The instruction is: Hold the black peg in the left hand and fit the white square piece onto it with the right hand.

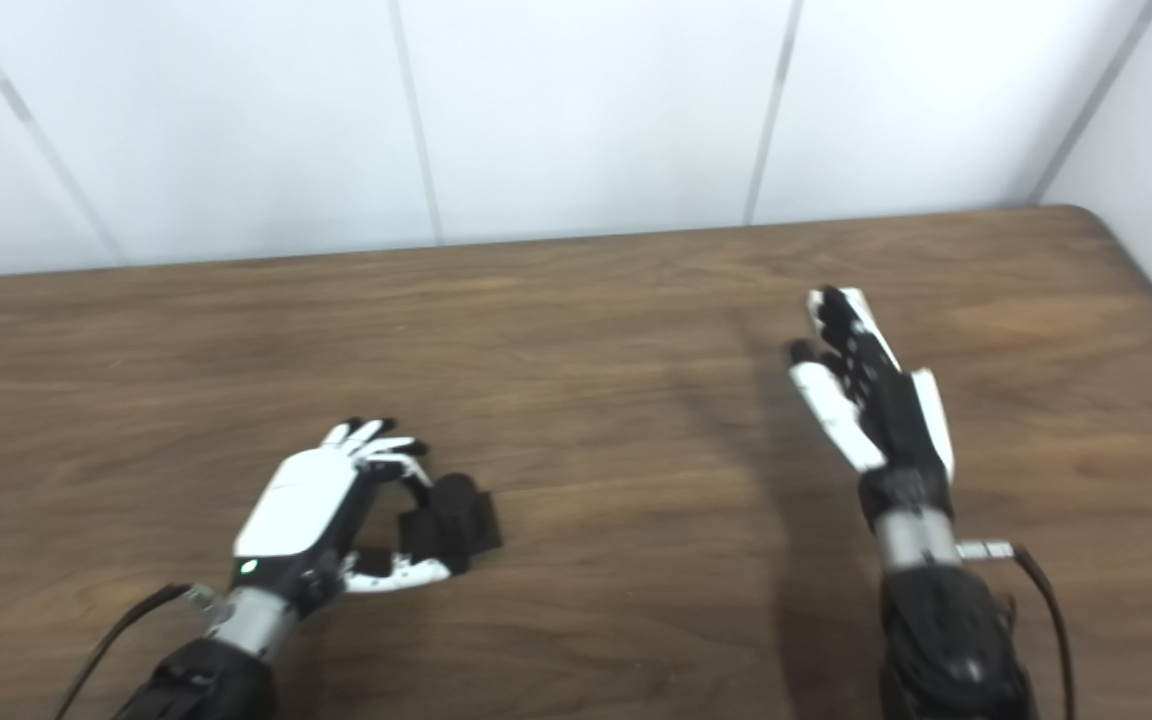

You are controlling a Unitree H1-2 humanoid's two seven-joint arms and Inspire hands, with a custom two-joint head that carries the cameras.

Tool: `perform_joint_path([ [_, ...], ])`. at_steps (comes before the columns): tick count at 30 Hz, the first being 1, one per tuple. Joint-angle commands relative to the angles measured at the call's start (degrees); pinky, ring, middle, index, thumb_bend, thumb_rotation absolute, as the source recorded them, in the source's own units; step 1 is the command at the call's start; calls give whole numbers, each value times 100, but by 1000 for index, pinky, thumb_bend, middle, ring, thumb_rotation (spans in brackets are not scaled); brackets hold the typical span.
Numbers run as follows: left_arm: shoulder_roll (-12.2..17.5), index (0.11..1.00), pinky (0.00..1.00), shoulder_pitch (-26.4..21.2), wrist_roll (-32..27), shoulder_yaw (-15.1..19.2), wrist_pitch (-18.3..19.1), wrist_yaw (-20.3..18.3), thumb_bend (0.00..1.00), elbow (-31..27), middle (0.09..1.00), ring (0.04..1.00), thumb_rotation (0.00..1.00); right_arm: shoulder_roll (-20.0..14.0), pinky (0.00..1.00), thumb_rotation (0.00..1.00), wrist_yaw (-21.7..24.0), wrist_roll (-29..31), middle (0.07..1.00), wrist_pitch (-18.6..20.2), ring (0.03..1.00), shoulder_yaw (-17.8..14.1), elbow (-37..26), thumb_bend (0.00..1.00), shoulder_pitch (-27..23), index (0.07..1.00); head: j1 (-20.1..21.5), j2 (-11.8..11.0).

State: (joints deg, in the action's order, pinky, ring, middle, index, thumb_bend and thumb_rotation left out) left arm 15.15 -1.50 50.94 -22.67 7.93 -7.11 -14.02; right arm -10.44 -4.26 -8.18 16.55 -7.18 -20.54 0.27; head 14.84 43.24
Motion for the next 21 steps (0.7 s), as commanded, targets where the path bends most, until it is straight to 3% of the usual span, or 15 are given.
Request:
perform_joint_path([
  [1,114,487,1000,62,22,-55,-136,-144,522,73,802,919,54,-310,923,439,17,-327,893,5,920,-30,-132,635,-285,790,141,-8],
  [3,139,487,1000,62,-11,-31,-169,-135,522,93,800,917,54,-465,925,394,13,-544,880,-5,913,-10,-31,698,-385,780,279,-15],
  [11,221,486,1000,76,-76,68,-248,-164,522,119,794,910,52,-1098,915,316,118,-1530,885,294,908,181,313,745,-816,771,758,-70],
  [16,260,486,1000,89,-103,120,-364,-115,522,138,786,899,52,-1469,876,244,346,-1697,902,427,908,186,681,765,-1204,736,903,-81],
  [21,272,486,1000,97,-83,161,-379,-142,522,143,783,896,51,-1884,855,243,701,-1890,918,697,923,361,1102,797,-1663,732,973,-82],
])
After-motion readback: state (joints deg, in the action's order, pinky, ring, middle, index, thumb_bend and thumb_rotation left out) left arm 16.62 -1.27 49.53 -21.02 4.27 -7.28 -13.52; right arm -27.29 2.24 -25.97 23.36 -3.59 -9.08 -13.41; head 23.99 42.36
